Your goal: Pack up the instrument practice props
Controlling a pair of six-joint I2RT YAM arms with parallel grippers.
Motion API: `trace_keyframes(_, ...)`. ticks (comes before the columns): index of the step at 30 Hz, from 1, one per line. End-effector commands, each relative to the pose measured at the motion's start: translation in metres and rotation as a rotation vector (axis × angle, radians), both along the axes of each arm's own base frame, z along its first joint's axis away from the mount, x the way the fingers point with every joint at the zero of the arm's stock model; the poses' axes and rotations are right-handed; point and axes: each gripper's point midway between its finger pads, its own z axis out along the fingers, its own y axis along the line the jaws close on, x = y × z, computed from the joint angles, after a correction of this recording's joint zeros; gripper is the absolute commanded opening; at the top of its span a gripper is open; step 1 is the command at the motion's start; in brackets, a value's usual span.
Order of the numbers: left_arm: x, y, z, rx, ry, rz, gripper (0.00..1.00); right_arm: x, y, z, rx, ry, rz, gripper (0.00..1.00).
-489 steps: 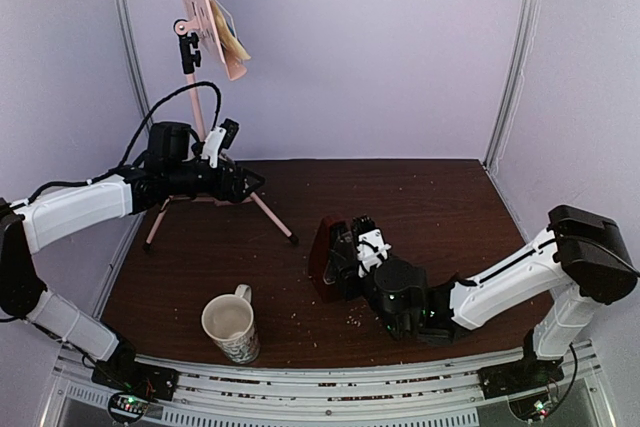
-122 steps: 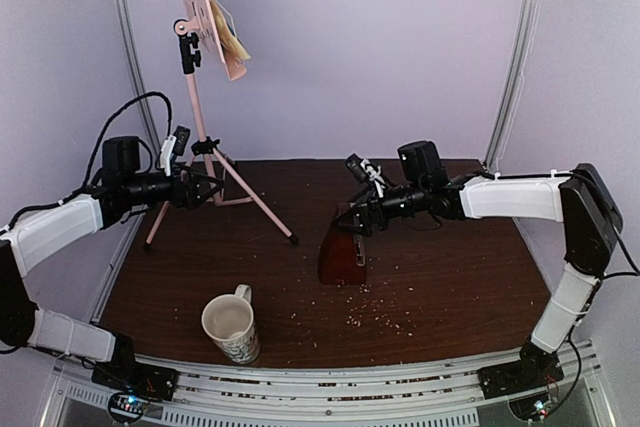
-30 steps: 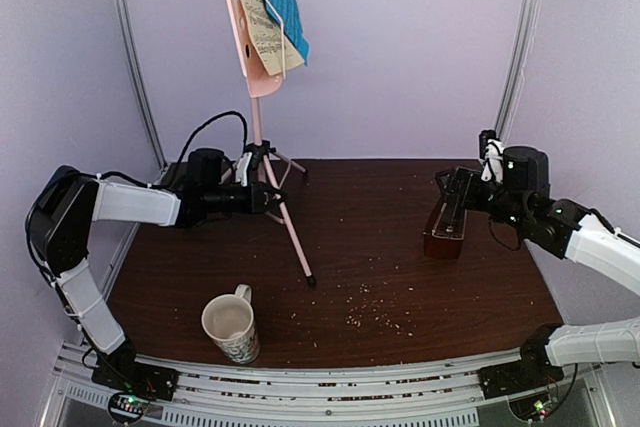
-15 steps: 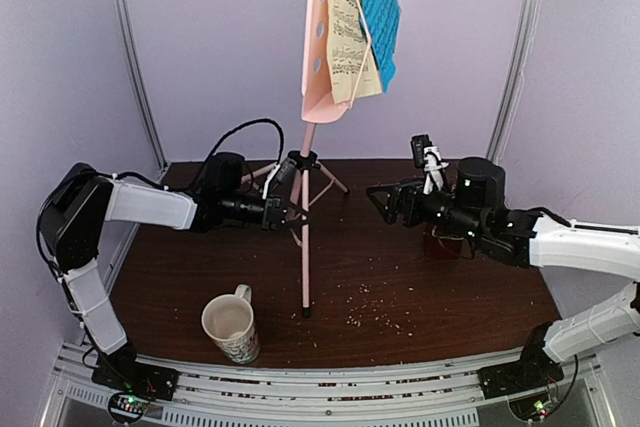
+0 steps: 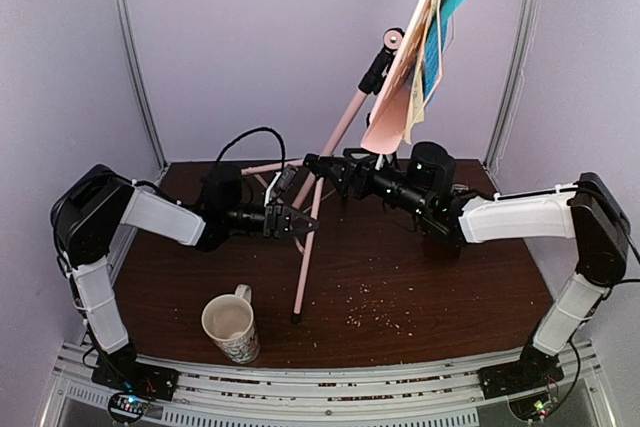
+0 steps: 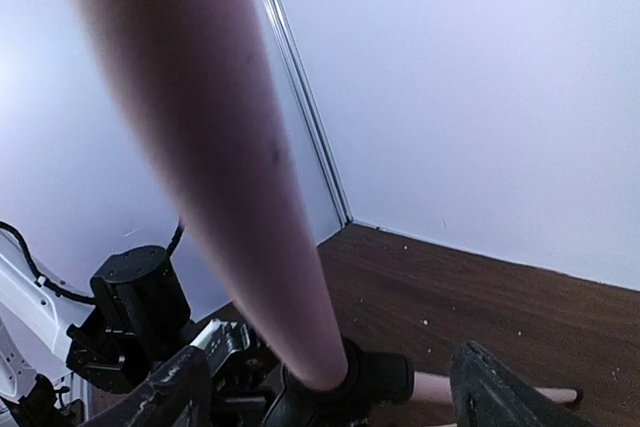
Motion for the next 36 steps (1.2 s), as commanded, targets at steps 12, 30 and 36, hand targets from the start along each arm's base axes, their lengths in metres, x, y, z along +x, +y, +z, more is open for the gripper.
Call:
trace_keyframes(12,-0.011,0.001,0.018,-0.089,0.040,-0.062,0.00,0.009,0.007,0.092,0.108,-0.266,0.035,0.05)
trace_keyframes(30,0.040,0.021,0.051,0.068,-0.178,0.239,0.73,0.047,-0.050,0.081,-0.149,-0.122,-0.512,0.00)
trace_keyframes(36,0.064,0.070,0.081,0.254,-0.294,0.496,0.81,0.061,-0.060,0.077,-0.138,-0.057,-0.650,0.00)
